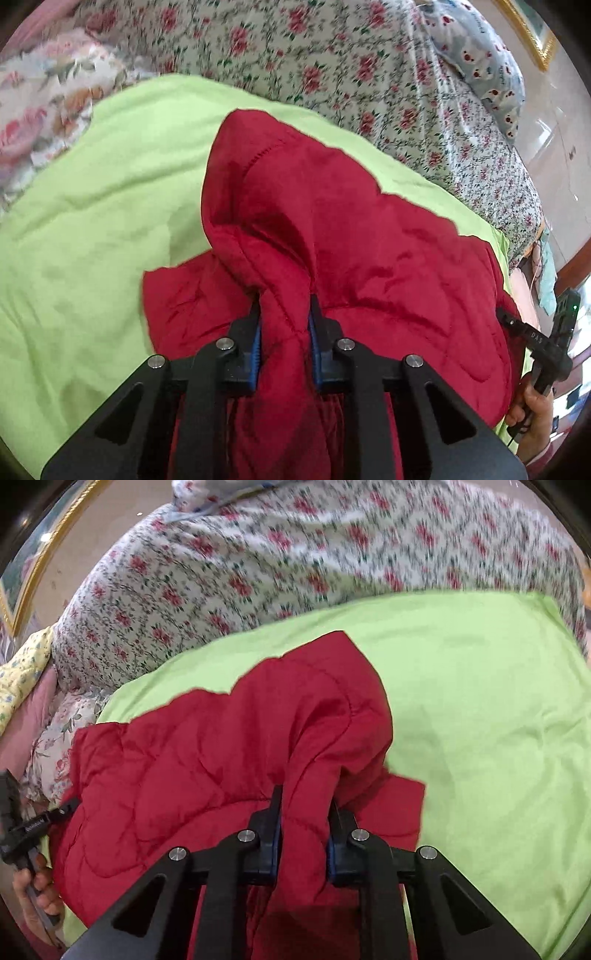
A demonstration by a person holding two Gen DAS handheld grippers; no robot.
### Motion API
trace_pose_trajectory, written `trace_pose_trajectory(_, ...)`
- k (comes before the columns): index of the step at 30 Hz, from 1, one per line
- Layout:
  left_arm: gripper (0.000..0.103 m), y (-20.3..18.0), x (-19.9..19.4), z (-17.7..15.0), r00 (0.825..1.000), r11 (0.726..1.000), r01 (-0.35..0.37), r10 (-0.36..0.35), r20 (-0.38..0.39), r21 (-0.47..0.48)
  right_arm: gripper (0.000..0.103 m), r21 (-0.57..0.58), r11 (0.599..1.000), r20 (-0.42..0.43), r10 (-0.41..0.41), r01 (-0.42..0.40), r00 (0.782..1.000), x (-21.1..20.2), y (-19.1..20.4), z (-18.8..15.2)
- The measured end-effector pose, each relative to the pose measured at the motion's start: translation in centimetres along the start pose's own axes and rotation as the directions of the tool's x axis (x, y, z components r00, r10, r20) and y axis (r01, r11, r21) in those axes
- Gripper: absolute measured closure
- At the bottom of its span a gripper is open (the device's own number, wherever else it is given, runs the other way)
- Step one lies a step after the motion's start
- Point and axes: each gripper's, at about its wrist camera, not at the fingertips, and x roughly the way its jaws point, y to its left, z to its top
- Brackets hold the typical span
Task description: Fold large clothes
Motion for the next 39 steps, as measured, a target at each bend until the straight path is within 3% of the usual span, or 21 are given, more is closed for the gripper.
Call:
trace_pose_trajectory(6,0.085,-0.1,0.9,-0.1,1.0,1.0,-0.001,0.001,-0.009,-0.005,0.085,0.055,0.997,-0.029,0.047,-0.045,0.998,1.3,-1.2,-0.3)
trace_pose_trajectory(21,0.081,-0.8,1.8,0.1,0.997,0.997,-0.072,0.072,-0.012,0.017,0.079,0.046,0.999,-0.053,-0.003,0.006,0.999,3.4,-0.7,-0.4)
trace_pose_trajectory(26,0.073,-0.8,1.7,0.2,0.996,0.995,-0.093,0.094,-0.01,0.019,0.078,0.021,0.999,-0.052,-0.039,0.04,0.998,3.7,-0.2,-0.4)
trace_pose_trajectory(31,0.062,-1.7,1.5,0.2,0.986,0.985,-0.165,0.166,-0.005,0.058,0.076,0.011,0.999,-0.051,-0.049,0.05,0.997,3.9,-0.1,-0.4)
trace_pose_trajectory(33,0.058,-1.8,0.4,0.0,0.984,0.983,-0.179,0.179,0.02,0.045,0.076,0.015,0.999,-0.05,-0.045,0.046,0.998,3.8,-0.2,-0.4)
trace_pose_trajectory(35,0.043,-1.8,-1.0,-0.1,0.985,0.985,-0.17,0.169,0.048,0.021,0.076,0.016,0.999,-0.049,-0.043,0.044,0.998,3.8,-0.3,-0.4)
trace_pose_trajectory(39,0.041,-2.6,-4.5,-0.7,0.981,0.988,-0.155,0.153,0.123,0.01,0.076,0.016,0.999,-0.046,-0.045,0.046,0.998,3.8,-0.2,-0.5)
